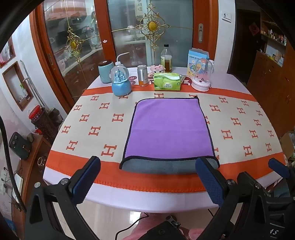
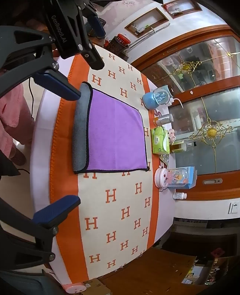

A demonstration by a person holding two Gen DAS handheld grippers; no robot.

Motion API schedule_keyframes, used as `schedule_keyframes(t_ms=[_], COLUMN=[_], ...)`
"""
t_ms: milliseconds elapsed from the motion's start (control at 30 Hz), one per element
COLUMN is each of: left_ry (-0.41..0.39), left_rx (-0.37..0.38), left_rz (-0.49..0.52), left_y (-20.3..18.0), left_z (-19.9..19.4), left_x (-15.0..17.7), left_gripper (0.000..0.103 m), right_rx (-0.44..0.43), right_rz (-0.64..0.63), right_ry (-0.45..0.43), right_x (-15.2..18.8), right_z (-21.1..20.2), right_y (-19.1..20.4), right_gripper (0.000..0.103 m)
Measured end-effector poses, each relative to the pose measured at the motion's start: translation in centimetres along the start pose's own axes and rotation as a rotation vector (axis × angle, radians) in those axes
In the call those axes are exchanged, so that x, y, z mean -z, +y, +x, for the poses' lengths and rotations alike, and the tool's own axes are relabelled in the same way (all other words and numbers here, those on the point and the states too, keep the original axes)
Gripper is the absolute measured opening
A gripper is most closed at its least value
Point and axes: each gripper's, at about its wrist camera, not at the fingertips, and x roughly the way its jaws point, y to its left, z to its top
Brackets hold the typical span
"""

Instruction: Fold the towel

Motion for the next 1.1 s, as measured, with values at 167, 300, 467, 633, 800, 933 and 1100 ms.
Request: schedule_keyframes(t_ms=[167, 300, 467, 633, 800, 933, 1100], left_ry=[0.002, 0.003, 0.0, -0.006, -0.009, -0.014, -0.012], left_rx=[0.005, 0.002, 0.004, 0.001, 0.006, -0.004, 0.003], left_rz=[-0.004, -0.003, -0.003, -0.002, 0.002, 0.007, 0.002], left_y=[0.0, -0.1, 0.0, 0.2, 0.4, 0.1, 0.2], left_z=[0.1, 0.1, 0.0, 0.0, -0.3, 0.0, 0.0], left_x=[0.0, 0.0, 0.0, -0.1, -0.6, -0.5, -0.5], left_gripper=[0.102, 0.102, 0.102, 0.102, 0.102, 0.102, 0.102], right_rx=[-0.004, -0.003, -0.001, 0.008, 0.019, 0.03, 0.035], right_rz=[0.006, 0.007, 0.006, -0.004, -0.011, -0.022, -0.026], right_ry=[0.002, 0.004, 0.004, 0.001, 0.001, -0.009, -0.017], right_x=[-0.1, -0.1, -0.1, 0.0, -0.3, -0.5, -0.7], right_z=[0.1, 0.0, -0.2, 0.5, 0.5, 0.0, -0.3], right_y=[0.0, 0.1, 0.4, -0.5, 0.0, 0.1, 0.0], right_gripper=[0.103, 0.103, 0.103, 0.102, 0.103, 0.102, 0.102])
